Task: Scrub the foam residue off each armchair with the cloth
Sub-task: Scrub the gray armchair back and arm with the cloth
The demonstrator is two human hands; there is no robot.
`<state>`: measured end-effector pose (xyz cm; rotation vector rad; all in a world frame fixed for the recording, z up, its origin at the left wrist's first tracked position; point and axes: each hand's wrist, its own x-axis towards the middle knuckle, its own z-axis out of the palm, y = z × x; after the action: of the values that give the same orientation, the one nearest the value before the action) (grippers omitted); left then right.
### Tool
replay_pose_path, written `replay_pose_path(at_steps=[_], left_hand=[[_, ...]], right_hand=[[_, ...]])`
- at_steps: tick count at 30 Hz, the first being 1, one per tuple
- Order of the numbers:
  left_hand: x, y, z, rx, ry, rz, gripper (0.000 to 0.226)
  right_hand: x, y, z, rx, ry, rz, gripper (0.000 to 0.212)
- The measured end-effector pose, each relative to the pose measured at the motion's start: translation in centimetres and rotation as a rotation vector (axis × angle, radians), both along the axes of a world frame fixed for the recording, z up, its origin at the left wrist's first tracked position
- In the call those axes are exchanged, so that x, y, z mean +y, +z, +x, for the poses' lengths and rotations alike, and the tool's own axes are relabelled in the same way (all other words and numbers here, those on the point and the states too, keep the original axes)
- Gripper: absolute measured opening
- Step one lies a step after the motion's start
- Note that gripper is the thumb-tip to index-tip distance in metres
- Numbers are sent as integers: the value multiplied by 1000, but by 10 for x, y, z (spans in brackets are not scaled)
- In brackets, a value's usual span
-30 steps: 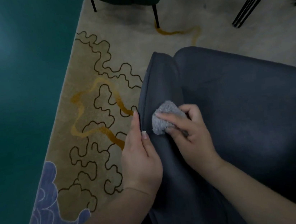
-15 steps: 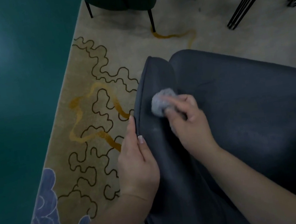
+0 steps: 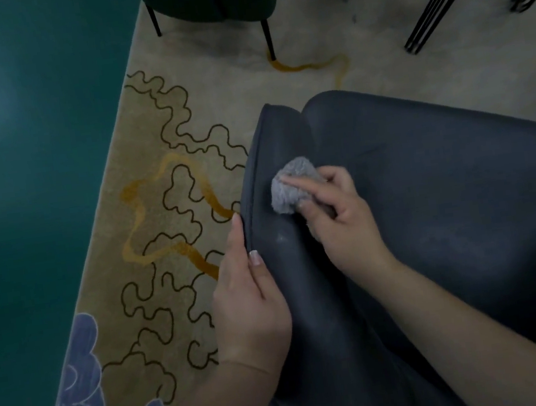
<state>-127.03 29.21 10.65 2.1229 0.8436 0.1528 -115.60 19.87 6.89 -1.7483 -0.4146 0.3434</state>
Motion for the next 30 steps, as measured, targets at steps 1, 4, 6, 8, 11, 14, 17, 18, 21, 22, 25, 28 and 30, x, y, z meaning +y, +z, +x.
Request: replay_pose_path(at_steps=[1, 4, 6, 8, 11, 14, 17, 18, 21, 22, 25, 28, 30], left_hand=[[0, 0, 0, 1, 3, 4, 51], [-1, 2, 0, -12, 15, -15, 50], [-2, 1, -1, -31, 39, -49, 48], [-2, -1, -3, -37, 72, -65, 46], [-1, -3, -4, -31, 122, -77, 44], [0, -4, -4, -18, 122, -96, 43], [0, -4, -4, -30, 130, -120, 41], [0, -4, -4, -37, 142, -134, 41], [0, -4, -5, -61, 155, -146, 40], [0, -5, -5, -68, 149, -153, 39], [3, -5, -4, -89, 160, -255, 37], [7, -4, -15, -125, 88, -390, 41], [5, -2, -34, -98, -56, -415, 49]], right_hand=[[1, 0, 8, 33, -39, 8, 35], [23, -5, 60, 54, -222, -108, 33], [43, -8, 90, 42, -246, -139, 35], [51, -7, 89, 9, -238, -179, 34], [26, -1, 35, -149, -67, -208, 38], [-15, 3, -31, -316, 163, -187, 40], [-21, 6, -30, -224, 176, -176, 39], [-11, 8, -17, -202, 120, -198, 40], [30, 10, 27, -203, -53, -290, 40], [38, 11, 32, -222, -58, -305, 39], [25, 18, 6, -352, 75, -354, 39], [-25, 19, -53, -449, 241, -343, 36], [-53, 20, -86, -365, 257, -304, 37]])
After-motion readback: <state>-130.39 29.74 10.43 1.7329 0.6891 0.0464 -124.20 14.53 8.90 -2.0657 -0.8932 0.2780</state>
